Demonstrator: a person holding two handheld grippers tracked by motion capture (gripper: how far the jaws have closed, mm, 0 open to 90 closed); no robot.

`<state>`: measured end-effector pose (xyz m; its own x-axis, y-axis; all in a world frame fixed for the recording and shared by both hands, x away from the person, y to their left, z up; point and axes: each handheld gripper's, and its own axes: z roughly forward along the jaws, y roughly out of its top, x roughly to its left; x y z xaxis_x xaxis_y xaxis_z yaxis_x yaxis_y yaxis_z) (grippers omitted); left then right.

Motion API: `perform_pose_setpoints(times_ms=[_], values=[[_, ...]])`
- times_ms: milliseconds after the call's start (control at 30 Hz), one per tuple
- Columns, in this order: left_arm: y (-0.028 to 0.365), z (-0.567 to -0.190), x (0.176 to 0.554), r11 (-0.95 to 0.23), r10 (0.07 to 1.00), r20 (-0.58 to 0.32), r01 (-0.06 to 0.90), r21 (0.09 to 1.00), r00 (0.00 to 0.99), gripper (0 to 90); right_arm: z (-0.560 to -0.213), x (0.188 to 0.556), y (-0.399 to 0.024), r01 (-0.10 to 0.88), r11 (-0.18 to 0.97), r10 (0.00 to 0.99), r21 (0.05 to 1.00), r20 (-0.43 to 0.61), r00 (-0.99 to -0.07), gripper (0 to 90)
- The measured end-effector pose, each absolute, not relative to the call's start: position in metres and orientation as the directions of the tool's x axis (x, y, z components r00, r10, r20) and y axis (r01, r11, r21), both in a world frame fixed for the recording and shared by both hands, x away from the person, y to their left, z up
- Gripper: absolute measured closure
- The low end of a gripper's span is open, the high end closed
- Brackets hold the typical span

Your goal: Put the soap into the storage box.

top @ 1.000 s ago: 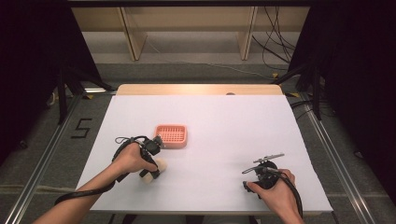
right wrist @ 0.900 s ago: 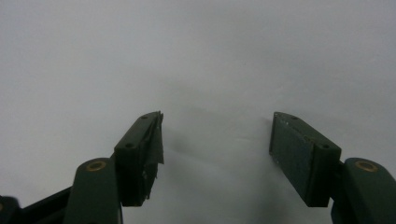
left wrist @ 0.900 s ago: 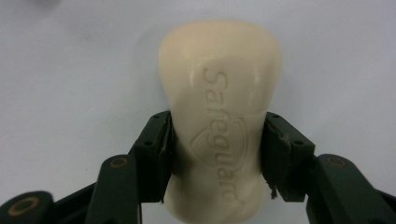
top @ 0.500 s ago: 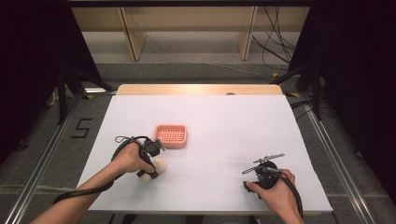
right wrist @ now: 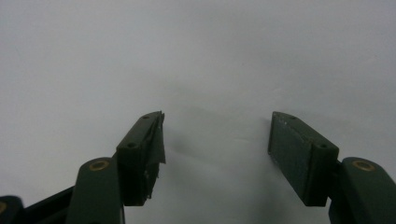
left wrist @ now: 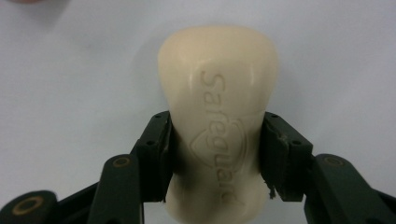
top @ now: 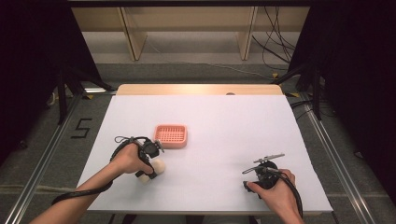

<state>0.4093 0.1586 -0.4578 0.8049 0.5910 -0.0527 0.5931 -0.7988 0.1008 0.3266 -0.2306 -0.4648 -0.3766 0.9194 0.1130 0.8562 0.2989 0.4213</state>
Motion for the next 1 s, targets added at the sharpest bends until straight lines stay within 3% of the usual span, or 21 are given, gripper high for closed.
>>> perform_pose_setpoints(times_ms=[100, 500, 1000], values=[[0.158, -0.458, 0.409, -0.764, 0.635, -0.082, 0.64, 0.082, 0.768, 48.2, -0.464, 0.326, -0.23, 0.86, 0.295, 0.921, 0.416, 0.117, -0.373, 36.5], [0.152, -0.462, 0.418, -0.768, 0.638, -0.086, 0.64, -0.006, 0.765, 40.3, -0.465, 0.327, -0.23, 0.855, 0.304, 0.918, 0.42, 0.111, -0.381, 36.4], [0.147, -0.461, 0.422, -0.772, 0.635, -0.077, 0.636, -0.021, 0.769, 49.2, -0.466, 0.328, -0.23, 0.86, 0.301, 0.921, 0.412, 0.109, -0.375, 36.4]])
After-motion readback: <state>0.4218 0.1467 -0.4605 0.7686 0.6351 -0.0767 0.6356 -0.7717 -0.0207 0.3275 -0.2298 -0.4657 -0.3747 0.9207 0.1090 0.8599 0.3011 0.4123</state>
